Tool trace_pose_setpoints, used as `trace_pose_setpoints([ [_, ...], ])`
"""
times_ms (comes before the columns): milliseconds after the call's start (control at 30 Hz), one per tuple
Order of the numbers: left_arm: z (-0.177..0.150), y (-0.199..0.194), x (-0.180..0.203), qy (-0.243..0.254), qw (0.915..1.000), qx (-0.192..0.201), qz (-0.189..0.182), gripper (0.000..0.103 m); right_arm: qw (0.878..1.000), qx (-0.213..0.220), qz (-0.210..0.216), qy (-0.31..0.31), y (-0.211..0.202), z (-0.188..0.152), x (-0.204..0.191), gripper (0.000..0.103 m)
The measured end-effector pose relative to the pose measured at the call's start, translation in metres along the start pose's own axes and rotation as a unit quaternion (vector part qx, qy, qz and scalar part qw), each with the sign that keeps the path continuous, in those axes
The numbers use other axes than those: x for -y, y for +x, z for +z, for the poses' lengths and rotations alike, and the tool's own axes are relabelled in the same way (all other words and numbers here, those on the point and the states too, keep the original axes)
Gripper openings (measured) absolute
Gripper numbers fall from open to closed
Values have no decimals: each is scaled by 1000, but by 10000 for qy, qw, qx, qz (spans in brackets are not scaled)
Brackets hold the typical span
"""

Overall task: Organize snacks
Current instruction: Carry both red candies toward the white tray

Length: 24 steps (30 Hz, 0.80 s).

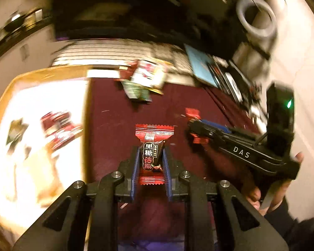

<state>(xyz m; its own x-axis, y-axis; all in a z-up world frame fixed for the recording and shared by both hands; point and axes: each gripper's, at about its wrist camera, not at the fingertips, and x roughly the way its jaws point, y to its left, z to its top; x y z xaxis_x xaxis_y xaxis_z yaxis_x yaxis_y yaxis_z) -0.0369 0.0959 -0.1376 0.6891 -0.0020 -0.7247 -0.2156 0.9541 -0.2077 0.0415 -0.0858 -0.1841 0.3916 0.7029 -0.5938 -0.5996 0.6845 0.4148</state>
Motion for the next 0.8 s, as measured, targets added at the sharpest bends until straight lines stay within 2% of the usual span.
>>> trace_pose_setpoints([
  [100,-11,-28,-45,-587,9968,339,433,18,9999,-53,46,-128,2,0,-15,25],
  [200,-13,-47,-96,-1269,9865,556,871,18,9974,-217,648,-237,7,4,-43,25],
  [267,-10,-44,-122,-1584,9813,541,949,18,9939,-317,983,-390,13,11,-69,25],
  [367,2,-32,-142,-1663,9805,527,905,18,9891,-673,1245,-417,38,30,-111,24],
  [500,20,-3,-161,-1628,9827,199,860,18,9871,-934,1145,-621,81,56,-159,25],
  [567,23,16,-167,-1570,9833,-54,918,18,9878,-1014,1031,-581,106,68,-170,25],
  [700,26,29,-183,-1753,9790,-423,952,18,9897,-1110,752,-507,141,79,-176,25],
  [800,28,30,-184,-1680,9769,-526,1209,18,9878,-1285,655,-582,159,74,-180,25],
])
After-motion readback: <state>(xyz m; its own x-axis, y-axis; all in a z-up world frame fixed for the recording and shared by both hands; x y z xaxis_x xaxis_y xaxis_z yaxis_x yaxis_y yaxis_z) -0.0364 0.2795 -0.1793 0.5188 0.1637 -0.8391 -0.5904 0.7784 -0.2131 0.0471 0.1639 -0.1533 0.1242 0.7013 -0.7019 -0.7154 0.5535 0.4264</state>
